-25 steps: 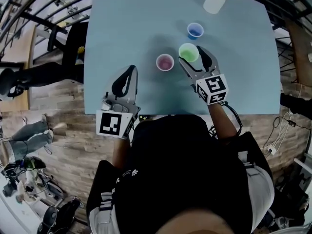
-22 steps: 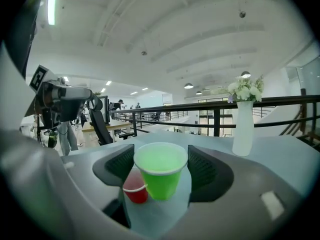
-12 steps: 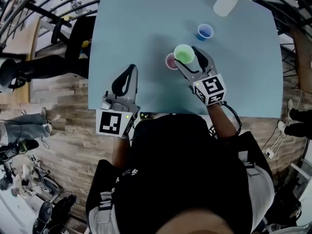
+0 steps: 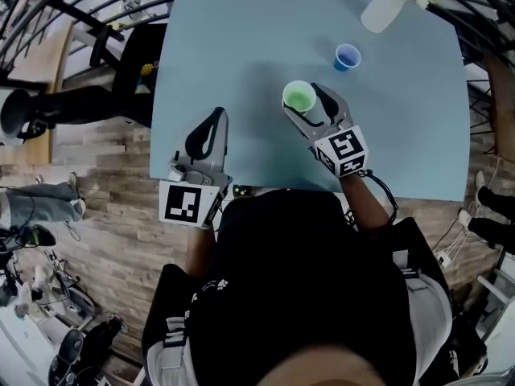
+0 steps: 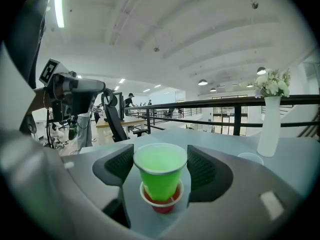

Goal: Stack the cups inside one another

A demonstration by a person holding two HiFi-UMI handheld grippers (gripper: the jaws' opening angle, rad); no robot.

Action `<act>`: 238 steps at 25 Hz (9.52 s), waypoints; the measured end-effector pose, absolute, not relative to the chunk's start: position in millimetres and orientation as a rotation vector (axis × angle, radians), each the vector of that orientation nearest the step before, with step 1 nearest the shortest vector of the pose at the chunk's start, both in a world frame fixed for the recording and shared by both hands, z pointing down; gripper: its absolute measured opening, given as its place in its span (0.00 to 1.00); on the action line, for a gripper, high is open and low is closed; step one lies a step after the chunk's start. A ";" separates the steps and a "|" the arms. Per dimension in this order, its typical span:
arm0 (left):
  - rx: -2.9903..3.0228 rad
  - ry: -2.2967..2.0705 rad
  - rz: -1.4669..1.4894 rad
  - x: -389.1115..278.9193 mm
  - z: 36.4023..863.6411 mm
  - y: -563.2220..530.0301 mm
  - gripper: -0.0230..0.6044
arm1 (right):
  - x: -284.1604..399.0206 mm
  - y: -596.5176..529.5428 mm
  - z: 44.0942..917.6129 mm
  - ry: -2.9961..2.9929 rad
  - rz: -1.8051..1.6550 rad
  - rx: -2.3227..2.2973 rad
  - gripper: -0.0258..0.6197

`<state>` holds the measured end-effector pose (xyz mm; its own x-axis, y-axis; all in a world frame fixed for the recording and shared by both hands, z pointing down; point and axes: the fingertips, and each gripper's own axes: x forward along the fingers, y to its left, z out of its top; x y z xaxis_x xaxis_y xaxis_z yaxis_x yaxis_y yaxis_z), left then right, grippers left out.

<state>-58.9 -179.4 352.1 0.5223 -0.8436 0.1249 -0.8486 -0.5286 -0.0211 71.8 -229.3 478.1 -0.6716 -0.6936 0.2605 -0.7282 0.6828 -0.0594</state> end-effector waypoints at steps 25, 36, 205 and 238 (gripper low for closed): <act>2.672 -1.548 0.205 -65.4 354.6 -179.4 0.02 | 74.6 -229.4 542.9 -2.522 0.283 1.073 0.57; 2.669 -1.565 0.218 -66.4 355.0 -174.9 0.02 | 75.1 -226.0 554.0 -2.512 0.280 1.055 0.56; 2.695 -1.461 0.212 -72.1 359.9 -157.1 0.02 | 80.6 -218.8 525.0 -2.482 0.370 1.209 0.55; 2.683 -1.474 0.209 -86.3 360.1 -147.5 0.02 | 74.2 -216.4 540.1 -2.441 0.372 1.222 0.56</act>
